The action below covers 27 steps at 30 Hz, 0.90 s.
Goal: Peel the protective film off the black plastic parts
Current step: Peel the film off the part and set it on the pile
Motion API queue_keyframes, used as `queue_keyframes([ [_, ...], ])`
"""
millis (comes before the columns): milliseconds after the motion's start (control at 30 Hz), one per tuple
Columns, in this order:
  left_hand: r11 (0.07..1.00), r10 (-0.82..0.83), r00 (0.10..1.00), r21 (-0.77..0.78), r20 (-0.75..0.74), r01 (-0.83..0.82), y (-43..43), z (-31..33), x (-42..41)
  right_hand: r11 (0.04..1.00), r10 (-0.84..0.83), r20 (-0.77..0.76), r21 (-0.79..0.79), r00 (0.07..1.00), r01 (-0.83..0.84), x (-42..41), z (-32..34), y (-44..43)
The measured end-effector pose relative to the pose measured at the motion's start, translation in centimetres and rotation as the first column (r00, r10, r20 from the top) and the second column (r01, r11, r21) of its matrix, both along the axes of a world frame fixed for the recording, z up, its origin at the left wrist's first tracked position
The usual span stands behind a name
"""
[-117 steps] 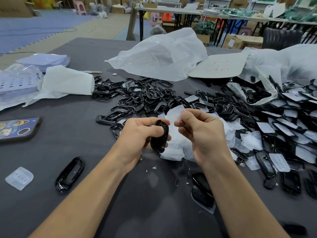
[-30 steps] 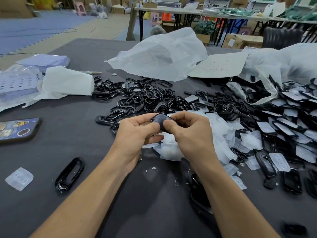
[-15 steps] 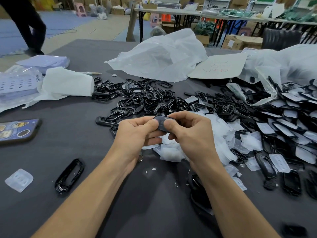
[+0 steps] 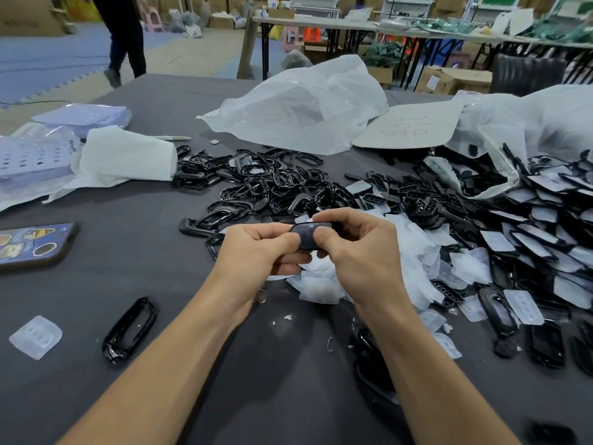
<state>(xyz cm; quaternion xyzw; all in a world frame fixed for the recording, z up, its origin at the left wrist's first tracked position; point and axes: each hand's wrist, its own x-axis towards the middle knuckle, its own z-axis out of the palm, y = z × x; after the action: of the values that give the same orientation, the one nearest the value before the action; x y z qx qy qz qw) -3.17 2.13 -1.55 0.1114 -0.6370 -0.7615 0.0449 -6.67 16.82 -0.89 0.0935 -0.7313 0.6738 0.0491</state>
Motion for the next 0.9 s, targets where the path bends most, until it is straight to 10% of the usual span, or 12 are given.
queue_keyframes([
  [900,0.997,-0.055,0.998,-0.060,0.028,0.056,0.53,0.54,0.35,0.993,0.065,0.034,-0.098,0.997,-0.061,-0.25,0.29,0.27],
])
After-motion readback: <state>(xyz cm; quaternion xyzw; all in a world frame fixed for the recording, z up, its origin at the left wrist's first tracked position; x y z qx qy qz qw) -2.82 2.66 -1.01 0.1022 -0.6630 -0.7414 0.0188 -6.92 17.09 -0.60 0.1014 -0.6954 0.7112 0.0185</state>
